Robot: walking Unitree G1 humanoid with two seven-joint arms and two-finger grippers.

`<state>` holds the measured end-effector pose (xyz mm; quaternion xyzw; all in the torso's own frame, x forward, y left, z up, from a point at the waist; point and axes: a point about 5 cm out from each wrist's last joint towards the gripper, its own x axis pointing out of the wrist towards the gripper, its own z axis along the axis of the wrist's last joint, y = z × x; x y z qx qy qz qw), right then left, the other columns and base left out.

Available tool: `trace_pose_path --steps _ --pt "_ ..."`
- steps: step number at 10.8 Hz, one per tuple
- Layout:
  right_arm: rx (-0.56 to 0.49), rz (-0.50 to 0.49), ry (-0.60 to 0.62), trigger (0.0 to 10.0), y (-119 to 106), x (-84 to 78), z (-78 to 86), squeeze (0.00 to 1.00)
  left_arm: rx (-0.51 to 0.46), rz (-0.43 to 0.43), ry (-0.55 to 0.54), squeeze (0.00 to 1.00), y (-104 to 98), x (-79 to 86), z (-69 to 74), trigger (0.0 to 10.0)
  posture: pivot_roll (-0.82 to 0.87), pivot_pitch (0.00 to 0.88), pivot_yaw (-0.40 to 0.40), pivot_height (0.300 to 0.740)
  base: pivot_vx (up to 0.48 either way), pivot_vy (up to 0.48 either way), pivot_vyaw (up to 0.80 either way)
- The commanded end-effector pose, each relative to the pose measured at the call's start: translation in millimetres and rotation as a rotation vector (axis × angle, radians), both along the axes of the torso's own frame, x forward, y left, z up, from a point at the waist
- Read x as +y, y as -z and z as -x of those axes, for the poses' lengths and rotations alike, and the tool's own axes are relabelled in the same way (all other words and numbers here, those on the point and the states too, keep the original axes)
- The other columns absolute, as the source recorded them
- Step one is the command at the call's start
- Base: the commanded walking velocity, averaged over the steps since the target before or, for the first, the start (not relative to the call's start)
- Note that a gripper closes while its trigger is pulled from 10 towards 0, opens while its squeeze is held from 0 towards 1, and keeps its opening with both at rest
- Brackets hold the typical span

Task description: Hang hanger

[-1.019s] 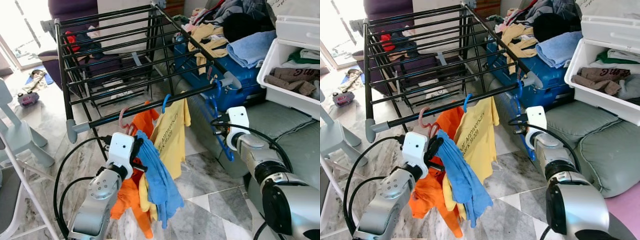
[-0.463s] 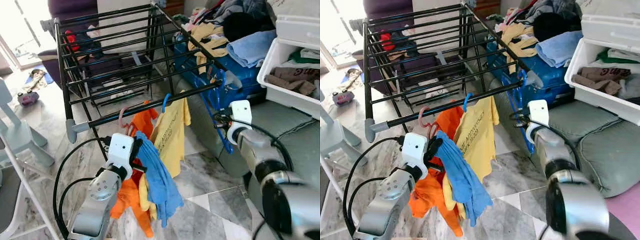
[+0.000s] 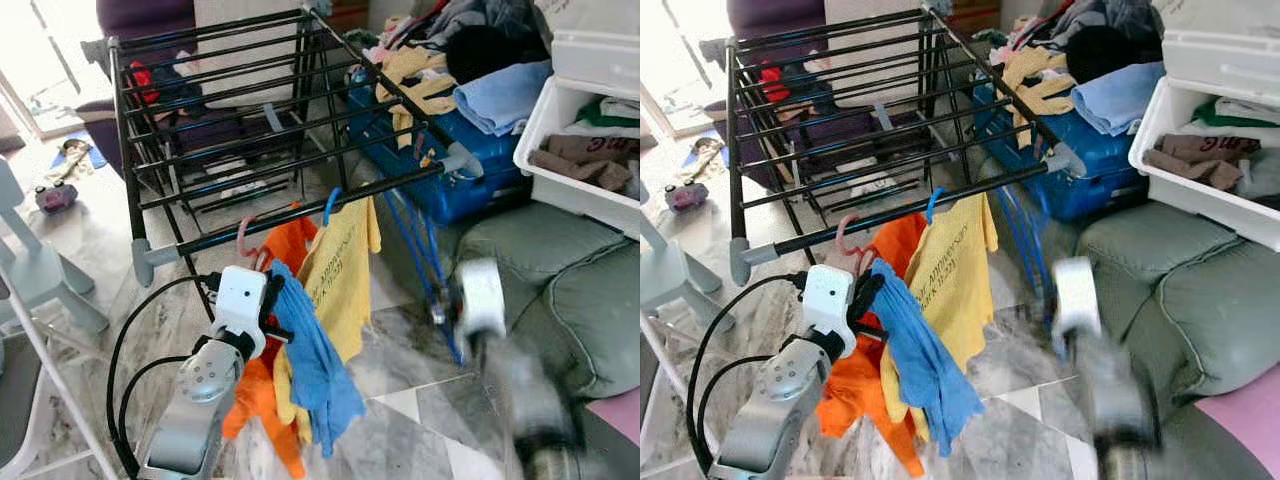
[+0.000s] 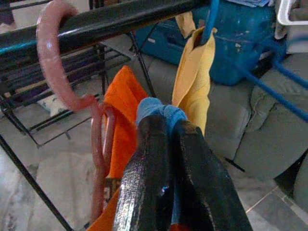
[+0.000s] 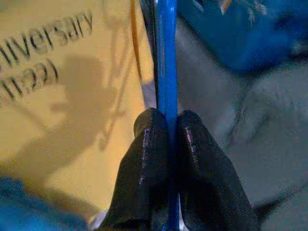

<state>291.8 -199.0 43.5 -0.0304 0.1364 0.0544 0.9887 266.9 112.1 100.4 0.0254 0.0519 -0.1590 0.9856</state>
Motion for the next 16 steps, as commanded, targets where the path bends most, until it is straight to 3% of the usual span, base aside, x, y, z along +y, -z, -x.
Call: trace_pose_path --steps 1,3,7,11,16 --pt "-0.047 -0.017 0.029 10.0 -13.5 1.9 -4.1 0.00 -0.023 -0.010 -0.018 0.00 -3.0 3.0 -3.1 10.0 -0.15 0.000 0.050 0.740 0.000 0.000 0.00" --pt "-0.062 -0.048 0.066 10.0 -16.1 12.6 9.0 0.00 -0.058 0.018 0.001 0.00 -6.8 -4.2 -5.5 10.0 -0.17 0.000 0.042 0.740 0.000 0.000 0.00" --pt "-0.042 -0.154 0.108 10.0 -34.7 23.5 1.3 0.00 -0.061 0.022 -0.032 0.00 -7.1 -3.7 -11.5 10.0 -0.18 0.000 0.045 0.740 0.000 0.000 0.00" --pt "-0.011 -0.193 0.137 10.0 -34.3 26.8 3.0 0.00 -0.059 0.020 -0.042 0.00 -6.7 -3.5 -13.8 10.0 -0.17 0.000 0.043 0.740 0.000 0.000 0.00" --pt "0.008 -0.206 0.126 10.0 -38.2 30.0 -1.3 0.00 -0.059 0.015 -0.046 0.00 -5.9 -5.2 -16.2 10.0 -0.17 0.000 0.037 0.740 -0.259 0.000 0.00"
